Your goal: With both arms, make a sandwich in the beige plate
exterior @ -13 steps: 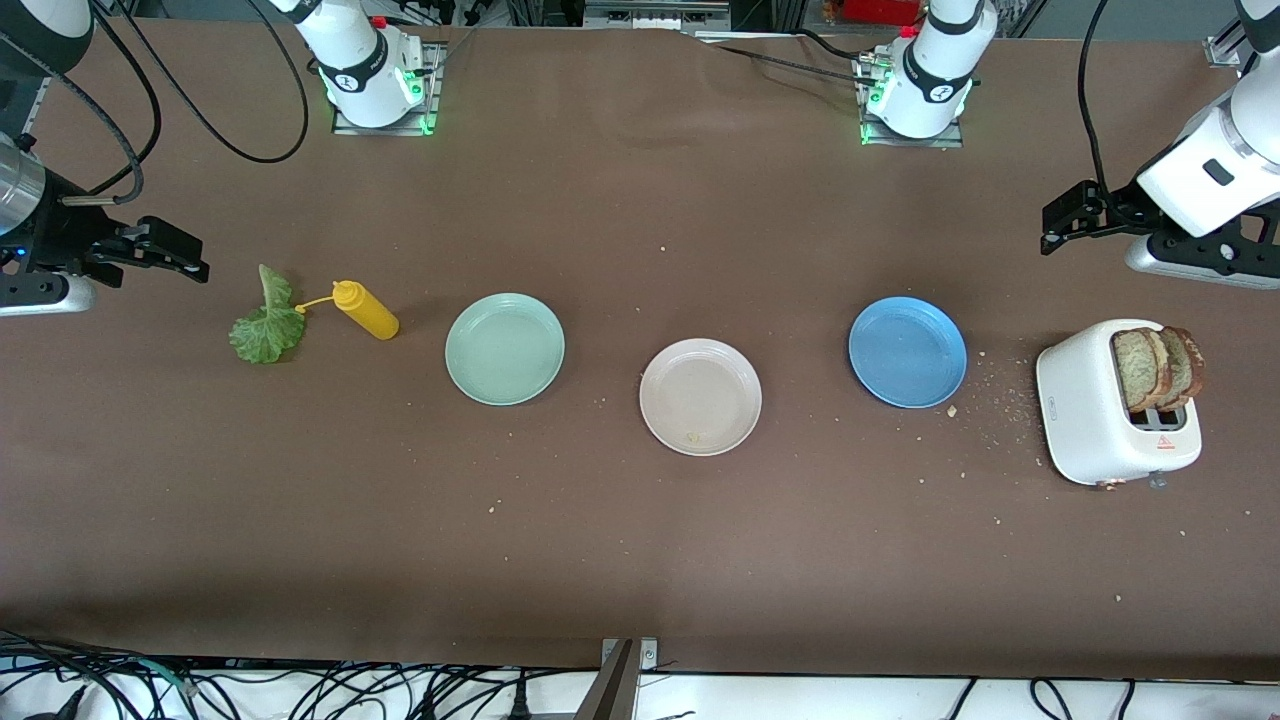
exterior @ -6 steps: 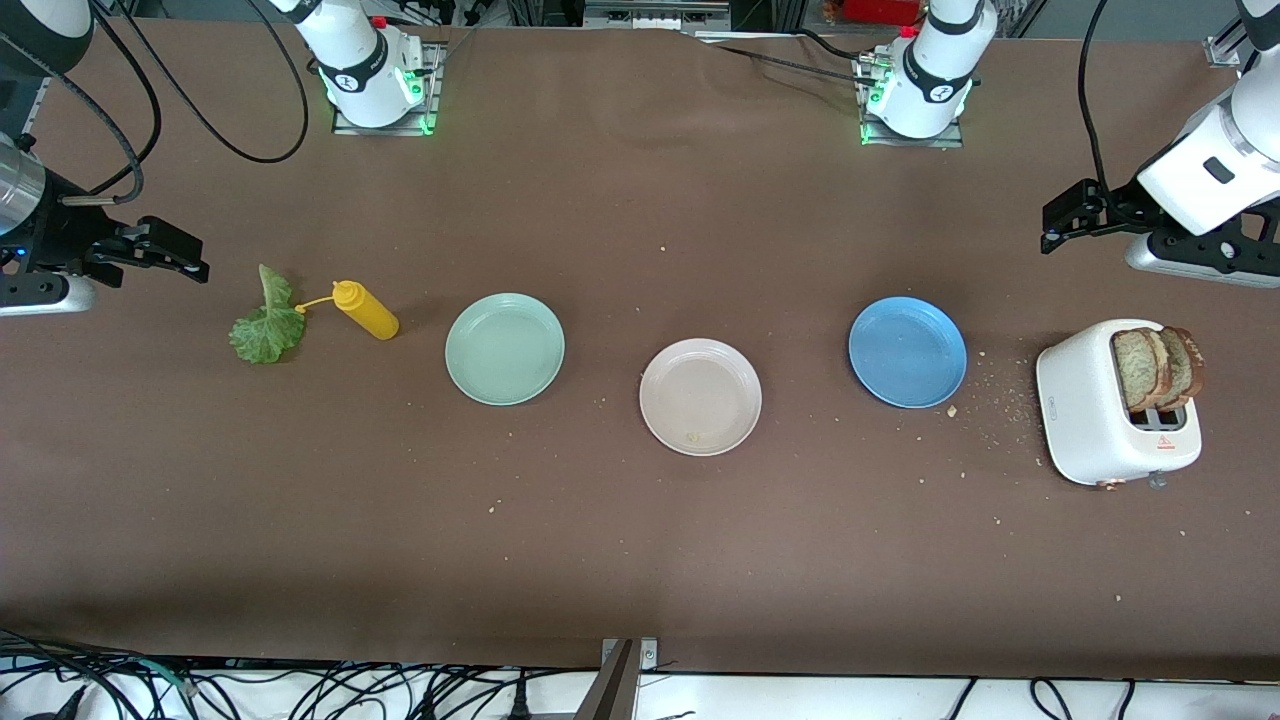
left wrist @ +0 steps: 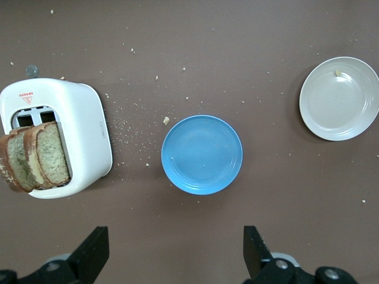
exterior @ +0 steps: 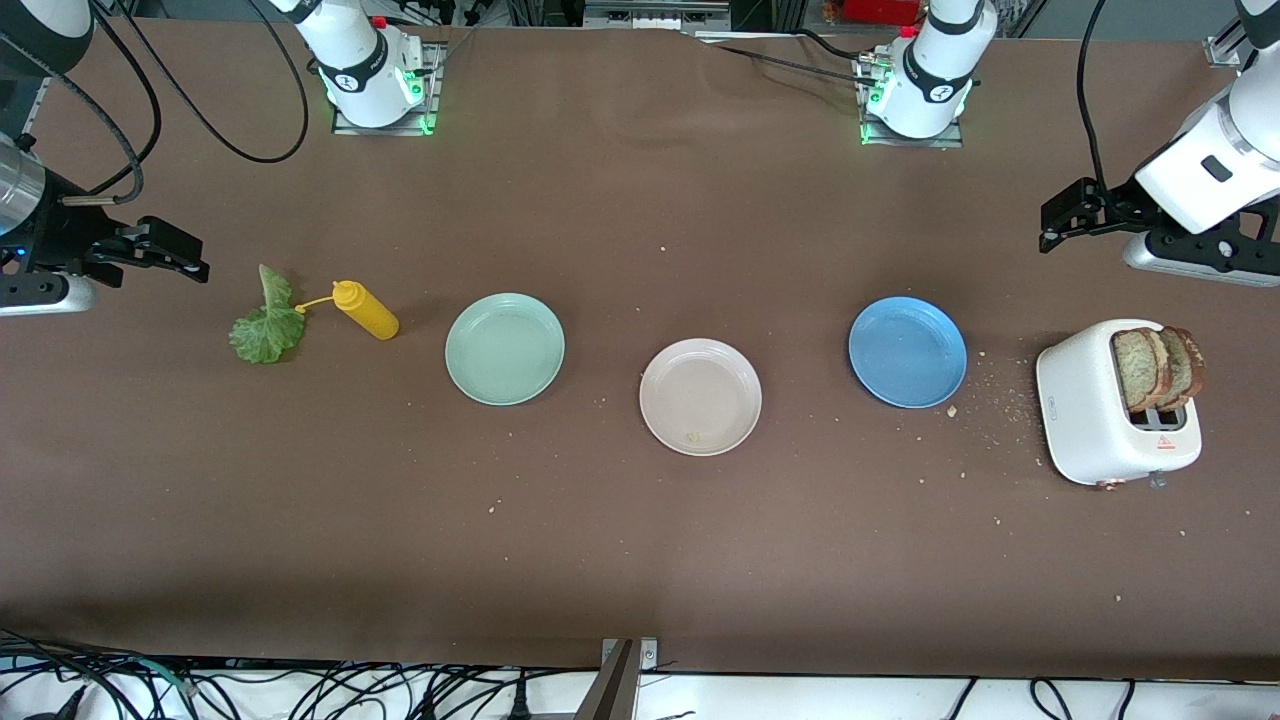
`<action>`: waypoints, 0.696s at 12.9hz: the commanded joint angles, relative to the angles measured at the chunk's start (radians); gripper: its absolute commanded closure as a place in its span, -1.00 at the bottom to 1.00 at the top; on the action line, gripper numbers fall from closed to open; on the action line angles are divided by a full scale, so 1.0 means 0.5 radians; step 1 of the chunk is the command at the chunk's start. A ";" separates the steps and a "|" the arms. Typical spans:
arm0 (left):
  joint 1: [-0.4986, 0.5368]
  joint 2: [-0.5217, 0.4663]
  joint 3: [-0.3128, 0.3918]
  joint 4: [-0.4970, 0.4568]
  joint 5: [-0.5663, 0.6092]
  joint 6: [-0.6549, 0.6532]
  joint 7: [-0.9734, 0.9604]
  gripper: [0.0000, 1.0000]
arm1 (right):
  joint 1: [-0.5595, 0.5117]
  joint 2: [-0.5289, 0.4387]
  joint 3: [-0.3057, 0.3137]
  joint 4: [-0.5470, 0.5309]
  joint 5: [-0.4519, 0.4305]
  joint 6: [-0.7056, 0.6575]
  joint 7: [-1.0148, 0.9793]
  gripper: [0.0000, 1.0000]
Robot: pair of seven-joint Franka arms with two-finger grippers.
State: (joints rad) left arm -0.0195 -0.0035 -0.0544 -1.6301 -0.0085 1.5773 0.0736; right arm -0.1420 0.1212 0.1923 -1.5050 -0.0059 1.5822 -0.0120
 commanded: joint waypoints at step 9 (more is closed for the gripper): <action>-0.001 -0.036 0.008 -0.004 0.026 -0.096 0.015 -1.00 | -0.014 0.003 0.008 0.025 0.021 -0.032 -0.004 -1.00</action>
State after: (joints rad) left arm -0.0192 -0.0070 -0.0521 -1.6301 -0.0085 1.5346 0.0736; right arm -0.1420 0.1212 0.1923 -1.5050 -0.0059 1.5822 -0.0120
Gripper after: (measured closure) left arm 0.000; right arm 0.000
